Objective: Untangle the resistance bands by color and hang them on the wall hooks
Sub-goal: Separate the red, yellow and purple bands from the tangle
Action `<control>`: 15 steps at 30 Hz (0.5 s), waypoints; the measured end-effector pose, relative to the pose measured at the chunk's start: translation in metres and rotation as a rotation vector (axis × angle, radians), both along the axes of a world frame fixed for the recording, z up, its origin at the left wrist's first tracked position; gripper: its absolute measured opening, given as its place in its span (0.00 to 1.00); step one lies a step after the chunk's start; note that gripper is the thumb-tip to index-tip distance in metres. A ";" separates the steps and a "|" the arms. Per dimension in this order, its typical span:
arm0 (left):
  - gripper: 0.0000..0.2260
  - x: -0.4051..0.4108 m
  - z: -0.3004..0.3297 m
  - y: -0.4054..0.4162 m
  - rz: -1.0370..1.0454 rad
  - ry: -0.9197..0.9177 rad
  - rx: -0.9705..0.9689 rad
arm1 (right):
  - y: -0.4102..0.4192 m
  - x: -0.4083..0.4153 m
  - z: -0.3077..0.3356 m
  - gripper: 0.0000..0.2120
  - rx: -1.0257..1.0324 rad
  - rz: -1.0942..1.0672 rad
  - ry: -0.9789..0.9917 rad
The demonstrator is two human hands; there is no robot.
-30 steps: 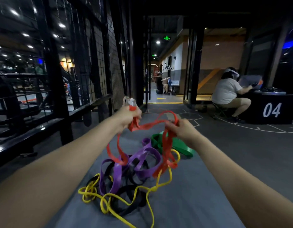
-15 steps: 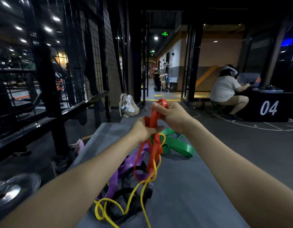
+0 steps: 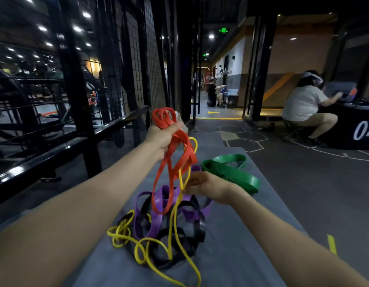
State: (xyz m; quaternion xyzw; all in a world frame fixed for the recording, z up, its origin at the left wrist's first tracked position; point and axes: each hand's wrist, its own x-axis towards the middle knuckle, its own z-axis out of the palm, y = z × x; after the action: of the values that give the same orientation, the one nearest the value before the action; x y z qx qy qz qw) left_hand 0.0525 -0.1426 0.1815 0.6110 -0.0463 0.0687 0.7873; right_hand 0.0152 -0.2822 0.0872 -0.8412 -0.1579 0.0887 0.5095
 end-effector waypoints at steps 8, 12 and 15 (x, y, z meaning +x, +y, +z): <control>0.08 0.019 -0.018 0.034 0.237 -0.099 0.143 | -0.005 -0.010 0.014 0.12 0.162 0.093 0.075; 0.08 0.032 -0.031 0.049 0.354 -0.095 0.284 | -0.028 -0.011 0.023 0.16 0.229 0.017 0.001; 0.12 0.036 -0.037 0.050 0.395 -0.021 0.312 | -0.036 -0.007 0.027 0.15 0.204 -0.050 -0.069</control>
State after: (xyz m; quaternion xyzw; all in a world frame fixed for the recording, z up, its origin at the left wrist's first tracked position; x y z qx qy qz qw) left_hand 0.0889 -0.0922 0.1447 0.7216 0.0560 0.2196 0.6542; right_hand 0.0086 -0.3185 0.1141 -0.7912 -0.1625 0.0301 0.5888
